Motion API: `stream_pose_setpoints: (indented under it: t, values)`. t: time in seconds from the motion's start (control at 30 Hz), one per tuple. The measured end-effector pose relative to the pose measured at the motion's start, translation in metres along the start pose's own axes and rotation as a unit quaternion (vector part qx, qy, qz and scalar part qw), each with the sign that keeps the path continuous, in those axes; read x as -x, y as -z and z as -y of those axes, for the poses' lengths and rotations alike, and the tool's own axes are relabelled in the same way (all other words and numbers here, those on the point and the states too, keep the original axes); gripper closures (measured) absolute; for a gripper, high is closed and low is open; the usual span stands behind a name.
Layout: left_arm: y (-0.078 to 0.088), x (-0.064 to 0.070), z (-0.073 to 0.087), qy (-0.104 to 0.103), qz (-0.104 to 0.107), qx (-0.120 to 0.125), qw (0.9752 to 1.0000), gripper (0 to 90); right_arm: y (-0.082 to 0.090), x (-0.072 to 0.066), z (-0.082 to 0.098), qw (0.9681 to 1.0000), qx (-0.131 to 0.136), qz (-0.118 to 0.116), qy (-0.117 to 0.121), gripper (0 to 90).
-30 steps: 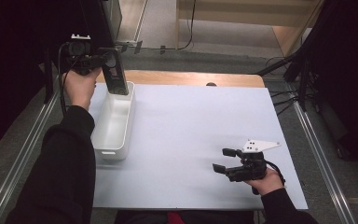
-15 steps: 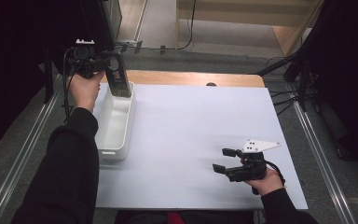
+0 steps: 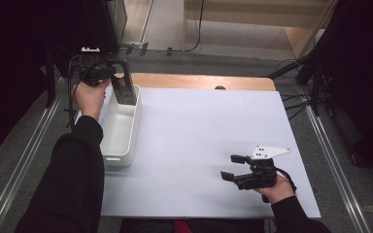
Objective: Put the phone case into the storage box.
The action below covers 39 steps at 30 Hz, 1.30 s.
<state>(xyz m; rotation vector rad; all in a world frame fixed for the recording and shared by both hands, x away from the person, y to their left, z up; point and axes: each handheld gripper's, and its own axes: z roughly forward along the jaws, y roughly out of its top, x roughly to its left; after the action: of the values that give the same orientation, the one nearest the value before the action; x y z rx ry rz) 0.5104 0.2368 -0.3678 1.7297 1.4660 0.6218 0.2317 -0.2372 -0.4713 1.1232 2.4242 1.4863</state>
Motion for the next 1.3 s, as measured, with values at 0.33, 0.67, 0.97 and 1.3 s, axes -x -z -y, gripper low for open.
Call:
stream_pose_setpoints:
  t: [0.33, 0.67, 0.97, 1.3]
  values:
    - [-0.009, 0.002, 0.006, -0.009, -0.007, -0.014, 0.9998, 72.2, 0.0, 0.0, 0.0, 1.0, 0.001, 0.0, 0.0, 21.2]
    - [-0.017, 0.0, 0.013, -0.012, -0.012, -0.027, 0.9995, 71.7, 0.0, 0.0, 0.0, 1.0, 0.001, 0.001, -0.001, 21.3]
    - [-0.021, 0.003, 0.016, -0.018, -0.012, -0.034, 0.9992, 71.1, 0.0, 0.001, 0.0, 1.0, 0.0, 0.002, 0.0, 21.3]
    - [-0.024, 0.005, 0.018, -0.019, -0.008, -0.038, 0.9991, 68.7, 0.0, 0.001, 0.0, 1.0, 0.0, 0.002, 0.0, 21.3]
